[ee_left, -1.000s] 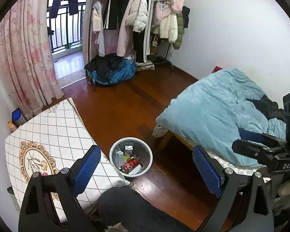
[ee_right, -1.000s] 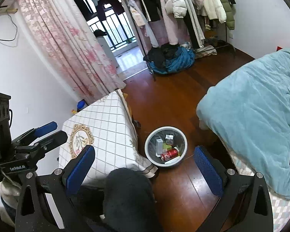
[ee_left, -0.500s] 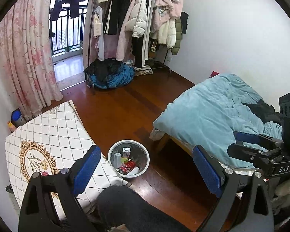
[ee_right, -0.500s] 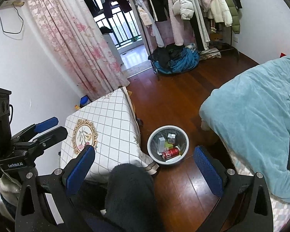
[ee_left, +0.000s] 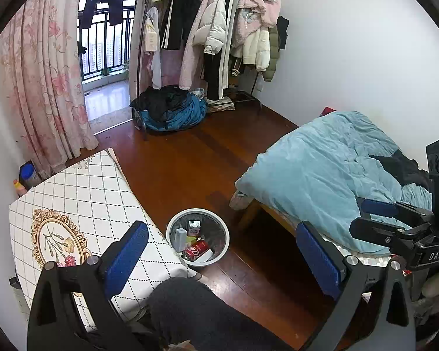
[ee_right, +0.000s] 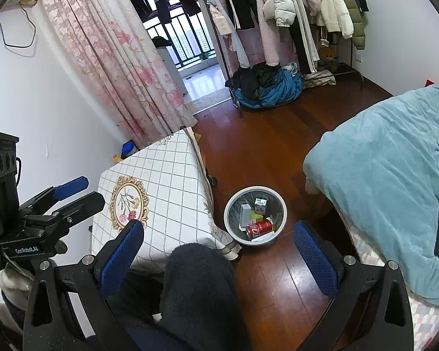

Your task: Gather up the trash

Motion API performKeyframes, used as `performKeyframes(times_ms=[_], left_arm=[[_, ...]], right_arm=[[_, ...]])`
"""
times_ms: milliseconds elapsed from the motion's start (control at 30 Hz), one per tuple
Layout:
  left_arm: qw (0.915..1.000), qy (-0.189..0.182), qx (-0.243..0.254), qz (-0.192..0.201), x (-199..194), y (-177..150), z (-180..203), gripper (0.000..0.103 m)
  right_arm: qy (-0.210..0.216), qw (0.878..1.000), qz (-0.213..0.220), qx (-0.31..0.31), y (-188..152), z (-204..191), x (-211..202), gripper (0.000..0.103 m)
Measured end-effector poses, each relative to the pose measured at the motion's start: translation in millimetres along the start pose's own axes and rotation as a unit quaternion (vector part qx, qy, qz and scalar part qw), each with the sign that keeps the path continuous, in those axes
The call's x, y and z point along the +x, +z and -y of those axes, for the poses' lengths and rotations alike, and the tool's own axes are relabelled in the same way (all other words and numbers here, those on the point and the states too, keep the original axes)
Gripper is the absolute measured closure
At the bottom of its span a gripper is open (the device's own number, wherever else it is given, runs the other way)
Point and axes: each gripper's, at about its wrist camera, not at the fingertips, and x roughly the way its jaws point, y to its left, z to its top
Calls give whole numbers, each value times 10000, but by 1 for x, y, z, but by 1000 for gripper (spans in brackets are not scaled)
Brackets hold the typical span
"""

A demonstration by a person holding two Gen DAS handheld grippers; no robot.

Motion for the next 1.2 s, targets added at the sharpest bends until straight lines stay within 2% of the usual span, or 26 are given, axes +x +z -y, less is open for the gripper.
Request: performKeyframes(times_ms=[1200], left_arm=[[10000, -15, 34, 54, -4, 3, 5, 0]], right_arm=[[-12, 10000, 37, -89, 7, -6, -7, 0]])
